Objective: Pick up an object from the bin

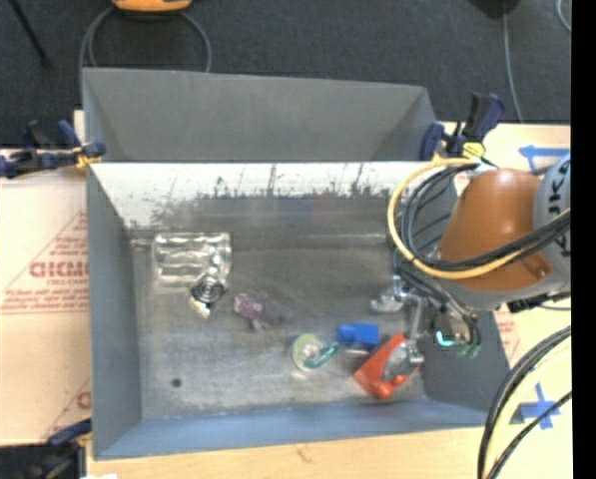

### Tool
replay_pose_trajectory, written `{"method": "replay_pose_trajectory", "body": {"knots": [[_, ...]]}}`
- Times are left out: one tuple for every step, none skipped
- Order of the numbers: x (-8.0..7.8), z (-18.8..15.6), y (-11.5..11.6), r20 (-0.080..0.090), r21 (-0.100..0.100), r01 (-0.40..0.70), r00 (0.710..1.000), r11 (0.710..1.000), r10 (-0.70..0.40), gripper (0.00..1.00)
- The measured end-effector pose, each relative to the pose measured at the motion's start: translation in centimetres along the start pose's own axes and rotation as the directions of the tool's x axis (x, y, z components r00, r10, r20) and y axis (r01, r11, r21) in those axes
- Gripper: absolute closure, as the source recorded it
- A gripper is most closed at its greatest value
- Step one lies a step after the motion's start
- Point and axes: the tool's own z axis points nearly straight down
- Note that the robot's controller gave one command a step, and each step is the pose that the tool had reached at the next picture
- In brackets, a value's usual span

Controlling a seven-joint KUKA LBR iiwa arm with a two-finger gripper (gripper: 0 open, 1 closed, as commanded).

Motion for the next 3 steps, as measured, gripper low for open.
{"method": "replay_pose_trajectory", "body": {"knots": [[1.4,5.3,3.4,0.013,0.002,0.043,0.999,0.999,-0.043,0.0],[1.5,5.4,3.5,0.006,0.002,0.047,0.999,0.999,-0.047,1.0],[0.0,-6.7,2.4,0.016,0.004,0.078,0.997,0.997,-0.078,1.0]]}}
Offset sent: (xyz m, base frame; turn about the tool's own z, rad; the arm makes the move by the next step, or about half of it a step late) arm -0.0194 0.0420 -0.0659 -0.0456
